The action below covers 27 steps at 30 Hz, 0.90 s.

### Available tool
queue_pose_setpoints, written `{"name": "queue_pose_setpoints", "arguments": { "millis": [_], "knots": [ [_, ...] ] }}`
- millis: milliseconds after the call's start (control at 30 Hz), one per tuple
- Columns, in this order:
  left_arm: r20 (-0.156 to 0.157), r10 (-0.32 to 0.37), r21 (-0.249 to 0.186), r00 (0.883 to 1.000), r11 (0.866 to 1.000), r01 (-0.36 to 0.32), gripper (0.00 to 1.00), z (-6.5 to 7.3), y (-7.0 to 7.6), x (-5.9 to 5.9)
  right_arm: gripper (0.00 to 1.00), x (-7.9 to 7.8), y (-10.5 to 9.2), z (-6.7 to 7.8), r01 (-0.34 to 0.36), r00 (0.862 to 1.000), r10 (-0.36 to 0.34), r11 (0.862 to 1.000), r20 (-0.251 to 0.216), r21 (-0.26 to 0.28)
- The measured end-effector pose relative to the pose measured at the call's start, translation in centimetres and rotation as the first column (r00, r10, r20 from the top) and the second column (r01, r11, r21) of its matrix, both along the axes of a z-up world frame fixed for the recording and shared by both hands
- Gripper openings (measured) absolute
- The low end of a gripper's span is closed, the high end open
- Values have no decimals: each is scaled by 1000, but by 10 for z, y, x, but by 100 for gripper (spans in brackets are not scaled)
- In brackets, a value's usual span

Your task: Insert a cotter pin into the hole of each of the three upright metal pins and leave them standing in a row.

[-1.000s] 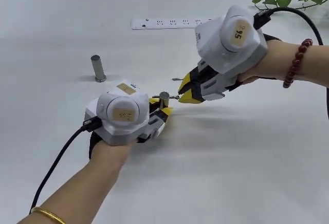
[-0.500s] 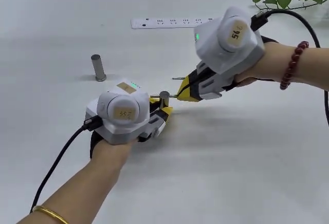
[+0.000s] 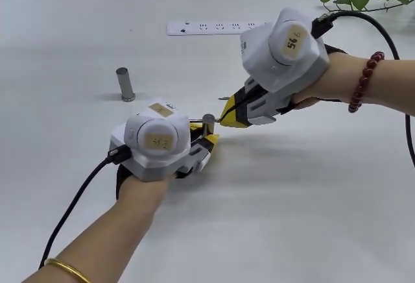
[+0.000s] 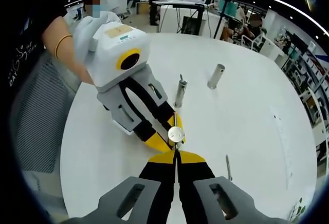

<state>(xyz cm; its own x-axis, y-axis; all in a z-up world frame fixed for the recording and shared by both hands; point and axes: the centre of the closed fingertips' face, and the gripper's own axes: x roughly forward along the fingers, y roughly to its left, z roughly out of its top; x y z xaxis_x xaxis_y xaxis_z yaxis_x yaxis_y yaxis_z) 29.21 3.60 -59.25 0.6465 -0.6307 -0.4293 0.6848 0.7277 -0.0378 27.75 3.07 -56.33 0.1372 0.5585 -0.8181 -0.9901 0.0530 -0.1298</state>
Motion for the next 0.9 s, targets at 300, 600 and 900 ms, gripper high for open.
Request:
{"name": "queue_pose_setpoints", "arguments": {
  "millis": [300,600,900],
  "knots": [
    [1,3,26,1000,1000,-3,11,-3,1,-1,0,2,0,1,13,1000,-13,1000,2,5],
    [-34,-7,43,999,999,8,18,-8,7,-10,13,3,2,9,67,998,-66,996,-15,56],
    [-30,-12,23,999,1000,13,29,6,17,-16,16,2,16,16,128,990,-119,983,-75,133]
  ]
}}
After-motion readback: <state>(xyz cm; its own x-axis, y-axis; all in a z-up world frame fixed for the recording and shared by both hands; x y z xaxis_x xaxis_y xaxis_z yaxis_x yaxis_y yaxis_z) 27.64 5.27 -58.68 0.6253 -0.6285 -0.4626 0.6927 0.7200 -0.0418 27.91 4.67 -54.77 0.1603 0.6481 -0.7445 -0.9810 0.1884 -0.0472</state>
